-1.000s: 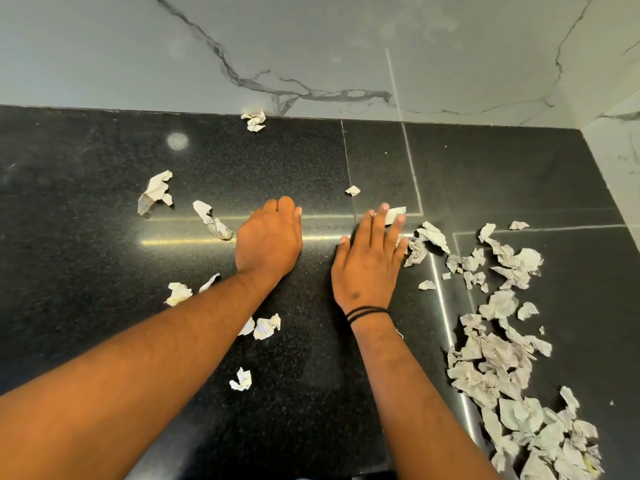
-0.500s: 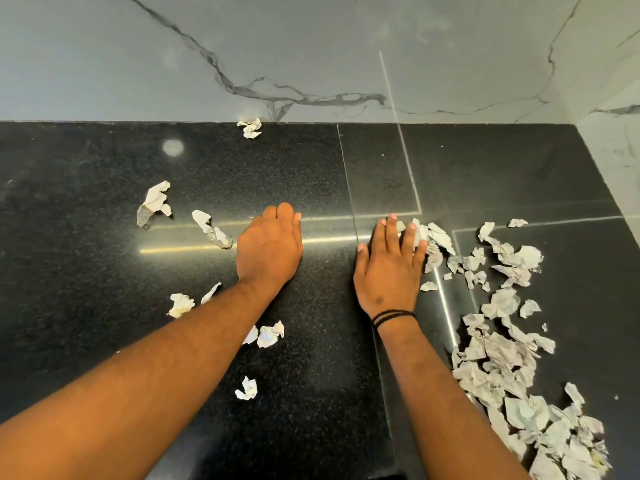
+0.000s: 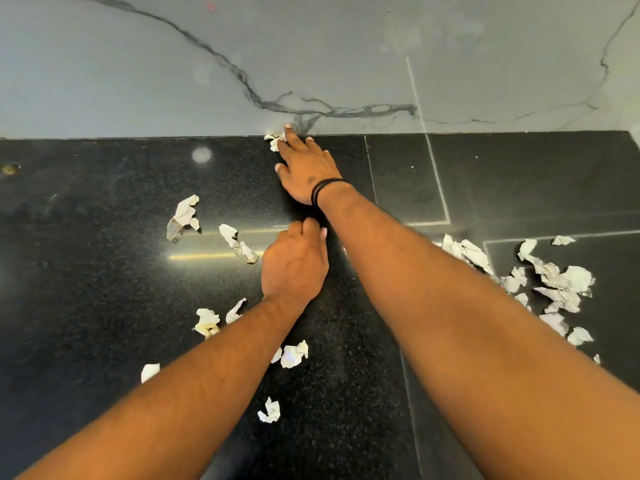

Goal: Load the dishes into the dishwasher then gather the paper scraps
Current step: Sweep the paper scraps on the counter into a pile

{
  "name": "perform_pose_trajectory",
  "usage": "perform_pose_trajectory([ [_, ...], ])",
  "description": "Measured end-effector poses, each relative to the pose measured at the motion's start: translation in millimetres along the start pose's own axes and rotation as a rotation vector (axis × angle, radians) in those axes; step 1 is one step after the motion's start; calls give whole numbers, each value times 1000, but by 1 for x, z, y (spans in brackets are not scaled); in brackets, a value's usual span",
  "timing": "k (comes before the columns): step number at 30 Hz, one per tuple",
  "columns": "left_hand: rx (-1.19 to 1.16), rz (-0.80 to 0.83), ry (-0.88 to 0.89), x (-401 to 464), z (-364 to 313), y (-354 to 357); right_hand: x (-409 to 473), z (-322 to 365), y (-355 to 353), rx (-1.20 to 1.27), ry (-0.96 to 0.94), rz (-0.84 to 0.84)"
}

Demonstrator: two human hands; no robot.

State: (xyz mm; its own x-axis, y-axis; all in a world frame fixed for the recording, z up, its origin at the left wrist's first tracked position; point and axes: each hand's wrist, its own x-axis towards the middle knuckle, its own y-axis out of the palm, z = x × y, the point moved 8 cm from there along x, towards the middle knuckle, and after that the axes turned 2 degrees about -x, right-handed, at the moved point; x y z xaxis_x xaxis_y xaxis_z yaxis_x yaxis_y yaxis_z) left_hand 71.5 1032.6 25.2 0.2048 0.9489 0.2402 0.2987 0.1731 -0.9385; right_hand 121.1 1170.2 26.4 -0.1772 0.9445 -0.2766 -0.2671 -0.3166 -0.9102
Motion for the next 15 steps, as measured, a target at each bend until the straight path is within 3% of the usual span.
perform_pose_trajectory([
  [4,-16,12,-5,0,1,0,3,-3,6,-91,13,31],
  [8,-36,17,-18,1,2,2,-25,-18,4,10,76,-57],
  [15,-44,-8,-10,-1,3,4,-164,-103,20,45,401,-283],
])
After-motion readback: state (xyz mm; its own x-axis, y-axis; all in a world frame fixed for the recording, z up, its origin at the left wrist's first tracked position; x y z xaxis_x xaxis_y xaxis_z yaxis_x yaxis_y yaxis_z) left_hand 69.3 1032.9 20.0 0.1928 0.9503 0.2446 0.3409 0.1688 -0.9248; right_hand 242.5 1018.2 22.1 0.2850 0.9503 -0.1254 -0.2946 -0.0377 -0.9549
